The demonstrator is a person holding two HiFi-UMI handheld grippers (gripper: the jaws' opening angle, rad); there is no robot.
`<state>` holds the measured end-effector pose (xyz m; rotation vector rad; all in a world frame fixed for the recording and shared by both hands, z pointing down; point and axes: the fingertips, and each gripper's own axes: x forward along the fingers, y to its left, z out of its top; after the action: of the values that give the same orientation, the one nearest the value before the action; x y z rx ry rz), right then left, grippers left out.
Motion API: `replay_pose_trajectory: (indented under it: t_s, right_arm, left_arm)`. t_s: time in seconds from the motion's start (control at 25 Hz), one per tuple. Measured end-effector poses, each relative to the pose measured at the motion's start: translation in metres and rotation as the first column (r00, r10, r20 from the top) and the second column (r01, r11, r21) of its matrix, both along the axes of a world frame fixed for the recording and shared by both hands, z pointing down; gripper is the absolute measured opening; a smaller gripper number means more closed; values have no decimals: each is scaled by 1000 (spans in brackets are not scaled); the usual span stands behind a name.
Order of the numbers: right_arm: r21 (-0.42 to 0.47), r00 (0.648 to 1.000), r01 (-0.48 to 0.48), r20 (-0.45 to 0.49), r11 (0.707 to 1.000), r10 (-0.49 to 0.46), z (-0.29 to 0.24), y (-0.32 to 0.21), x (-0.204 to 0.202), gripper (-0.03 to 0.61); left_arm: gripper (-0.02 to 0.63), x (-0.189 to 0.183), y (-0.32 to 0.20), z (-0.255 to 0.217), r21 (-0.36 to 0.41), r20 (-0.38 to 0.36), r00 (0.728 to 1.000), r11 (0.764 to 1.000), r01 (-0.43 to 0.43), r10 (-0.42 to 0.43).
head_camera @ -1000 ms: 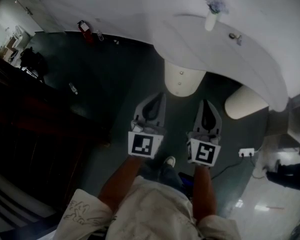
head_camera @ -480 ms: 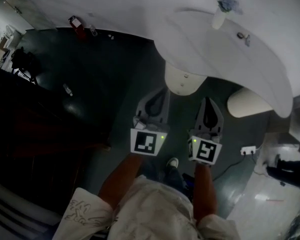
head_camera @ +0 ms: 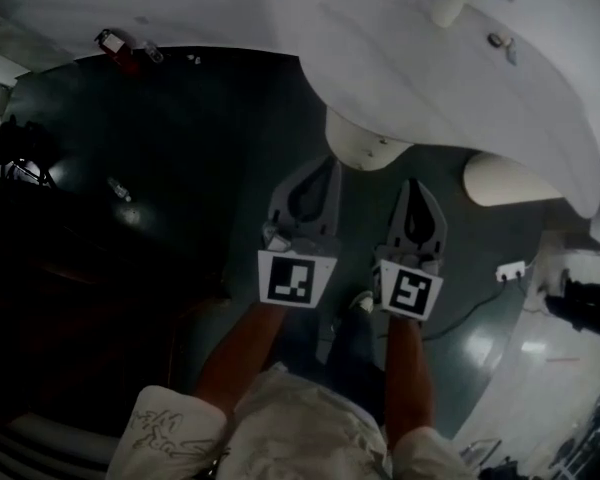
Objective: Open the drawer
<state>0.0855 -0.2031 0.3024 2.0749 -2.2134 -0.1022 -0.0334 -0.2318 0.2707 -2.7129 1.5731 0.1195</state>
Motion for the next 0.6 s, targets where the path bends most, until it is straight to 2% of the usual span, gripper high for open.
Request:
replay_pose_trajectory:
  t_s: [0.32,0.6]
  right_arm:
    - [-47,1000,13,-2,999,-13,97,-40,18,-2]
    - [-64,1000,16,-12,998,-17,180,-58,32,-2]
  left_arm:
    - [2,15,-31,95,-40,31,999,999,31,-30]
    - [2,31,-37,174,-60,50,998,997,41,-38]
